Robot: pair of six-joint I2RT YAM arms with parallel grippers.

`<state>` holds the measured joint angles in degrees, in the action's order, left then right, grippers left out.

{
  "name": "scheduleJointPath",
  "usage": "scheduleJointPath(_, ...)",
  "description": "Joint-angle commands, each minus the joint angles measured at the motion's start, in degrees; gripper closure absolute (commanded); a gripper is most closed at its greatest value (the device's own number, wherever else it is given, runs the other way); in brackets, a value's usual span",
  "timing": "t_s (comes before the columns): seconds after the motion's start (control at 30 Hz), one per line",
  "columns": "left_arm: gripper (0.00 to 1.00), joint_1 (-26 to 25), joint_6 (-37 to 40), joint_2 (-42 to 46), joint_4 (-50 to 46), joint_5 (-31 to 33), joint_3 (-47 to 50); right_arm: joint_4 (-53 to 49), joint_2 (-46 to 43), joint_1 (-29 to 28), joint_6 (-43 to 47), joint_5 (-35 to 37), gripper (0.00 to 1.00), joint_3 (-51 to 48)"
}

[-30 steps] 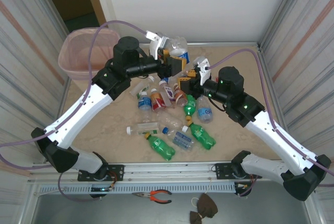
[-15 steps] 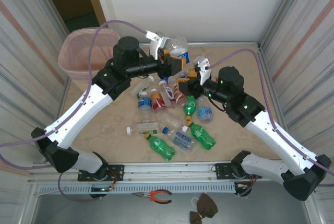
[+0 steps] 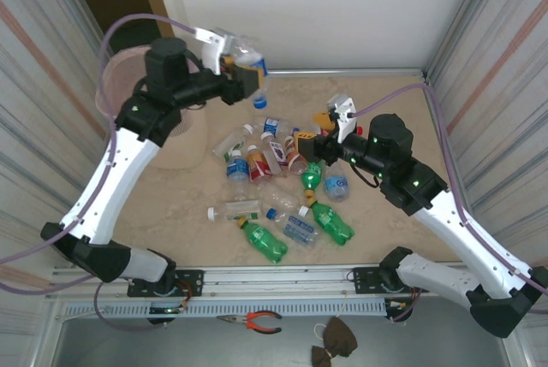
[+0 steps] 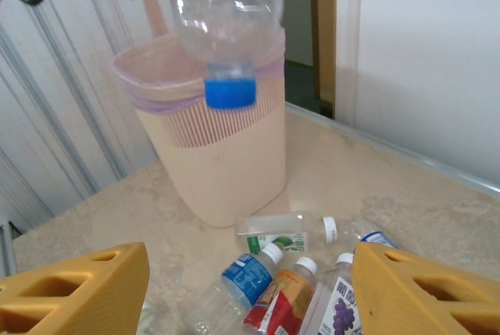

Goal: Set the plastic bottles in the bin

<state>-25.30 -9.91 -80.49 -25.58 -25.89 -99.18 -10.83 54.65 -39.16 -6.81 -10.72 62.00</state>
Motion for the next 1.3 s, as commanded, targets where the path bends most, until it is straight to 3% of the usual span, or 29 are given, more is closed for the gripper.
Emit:
scheduleJointPath(0.0, 0.46, 5.81, 5.76, 1.67, -8.1, 0.78, -5.31, -1.34, -0.64, -0.48, 1.25, 1.36, 0.32, 1.98)
scheduleJointPath(0.27, 0.46, 20.79, 11.6, -1.89, -20.18, 1.71, -13.19, -2.0, 0.23, -0.47, 1.72, 1.48, 0.31, 2.95)
scheduleJointPath(0.53, 0.46, 29.21, 17.47, -7.66, -27.66, 5.85, -15.61, -2.7, 1.07, -0.53, 1.92, 1.49, 0.31, 4.01)
scheduleJointPath(0.73, 0.46, 30.37, 20.16, -13.27, -31.59, 8.35, -16.22, -2.87, 1.05, -0.56, 1.82, 2.11, 0.31, 3.78)
scheduleJointPath(1.27, 0.46, 30.48, 22.37, -27.53, -36.29, 5.0, -11.09, -3.23, -0.07, -0.55, 1.6, 2.96, 0.31, 2.44)
